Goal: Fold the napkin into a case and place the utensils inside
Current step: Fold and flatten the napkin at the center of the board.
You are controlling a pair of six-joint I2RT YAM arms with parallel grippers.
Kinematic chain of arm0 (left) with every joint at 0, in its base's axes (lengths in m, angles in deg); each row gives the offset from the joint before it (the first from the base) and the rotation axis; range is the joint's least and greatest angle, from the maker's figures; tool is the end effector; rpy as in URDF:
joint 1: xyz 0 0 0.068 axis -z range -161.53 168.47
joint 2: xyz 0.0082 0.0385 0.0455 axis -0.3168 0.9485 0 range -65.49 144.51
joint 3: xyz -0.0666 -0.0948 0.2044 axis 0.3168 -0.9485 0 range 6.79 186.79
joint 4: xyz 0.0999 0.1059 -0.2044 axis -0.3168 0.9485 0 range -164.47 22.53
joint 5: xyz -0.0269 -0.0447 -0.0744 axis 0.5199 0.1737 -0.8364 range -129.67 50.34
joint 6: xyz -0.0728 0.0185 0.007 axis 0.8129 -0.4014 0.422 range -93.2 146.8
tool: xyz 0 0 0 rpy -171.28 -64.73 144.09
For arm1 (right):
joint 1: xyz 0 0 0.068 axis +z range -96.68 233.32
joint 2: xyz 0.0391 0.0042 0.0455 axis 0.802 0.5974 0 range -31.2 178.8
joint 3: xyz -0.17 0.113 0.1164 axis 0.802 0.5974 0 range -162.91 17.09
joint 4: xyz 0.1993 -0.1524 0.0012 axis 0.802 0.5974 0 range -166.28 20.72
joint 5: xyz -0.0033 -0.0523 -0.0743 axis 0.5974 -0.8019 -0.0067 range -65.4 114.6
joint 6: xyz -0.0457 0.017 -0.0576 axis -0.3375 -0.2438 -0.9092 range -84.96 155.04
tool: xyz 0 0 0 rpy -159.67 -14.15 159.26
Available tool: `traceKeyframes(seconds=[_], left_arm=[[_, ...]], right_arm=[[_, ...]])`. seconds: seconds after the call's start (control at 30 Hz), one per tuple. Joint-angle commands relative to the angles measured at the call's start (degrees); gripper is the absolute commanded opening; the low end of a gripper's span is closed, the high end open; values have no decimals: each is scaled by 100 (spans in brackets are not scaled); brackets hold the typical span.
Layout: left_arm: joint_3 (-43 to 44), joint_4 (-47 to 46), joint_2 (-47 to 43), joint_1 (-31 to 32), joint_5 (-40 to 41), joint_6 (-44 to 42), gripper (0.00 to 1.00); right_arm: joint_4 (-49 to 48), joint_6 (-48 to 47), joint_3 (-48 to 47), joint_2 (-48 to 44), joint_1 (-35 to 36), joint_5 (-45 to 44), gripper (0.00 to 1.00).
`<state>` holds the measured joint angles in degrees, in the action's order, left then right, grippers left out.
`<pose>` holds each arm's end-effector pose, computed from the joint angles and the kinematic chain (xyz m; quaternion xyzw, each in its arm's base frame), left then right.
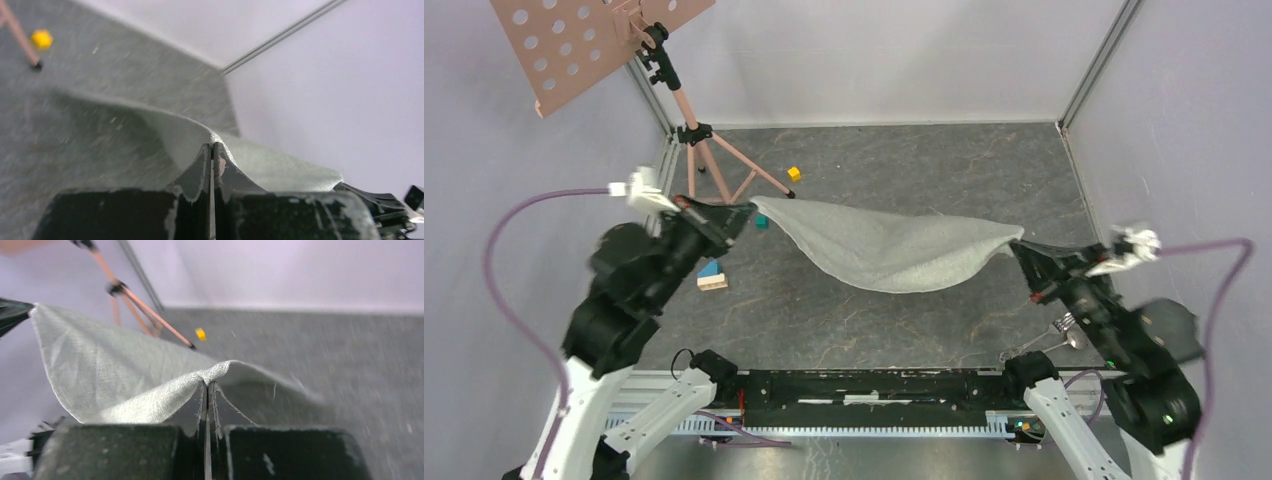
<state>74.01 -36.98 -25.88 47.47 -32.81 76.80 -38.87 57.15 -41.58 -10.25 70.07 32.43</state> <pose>0.1448 -0.0716 0.3947 -0.1771 0.7443 -0.3733 0.5247 0.0889 0.0357 0.3849 -0.0155 0.7050 0.2807 0.6511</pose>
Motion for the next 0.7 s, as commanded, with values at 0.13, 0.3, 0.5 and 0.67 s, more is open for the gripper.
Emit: traceKeyframes(seconds=[0.13,0.3,0.5,0.67], left_arm=[[2198,-51,272,-12,212,-1109,2],[2753,-393,1379,-9,970,-1332,2],[3113,-1133,3306,-59,1635,-1842,2],[3192,-1683,4764,-348,1531,-2068,2]], right_arm=[[-1156,139,-1229,266,-50,878,0],[-1213,94,-1325,865,-49,-1344,0],[-1688,-315,-1230,2473,-50,-3037,1],[-2977,-1133,-605,3619,-128,-3716,0]])
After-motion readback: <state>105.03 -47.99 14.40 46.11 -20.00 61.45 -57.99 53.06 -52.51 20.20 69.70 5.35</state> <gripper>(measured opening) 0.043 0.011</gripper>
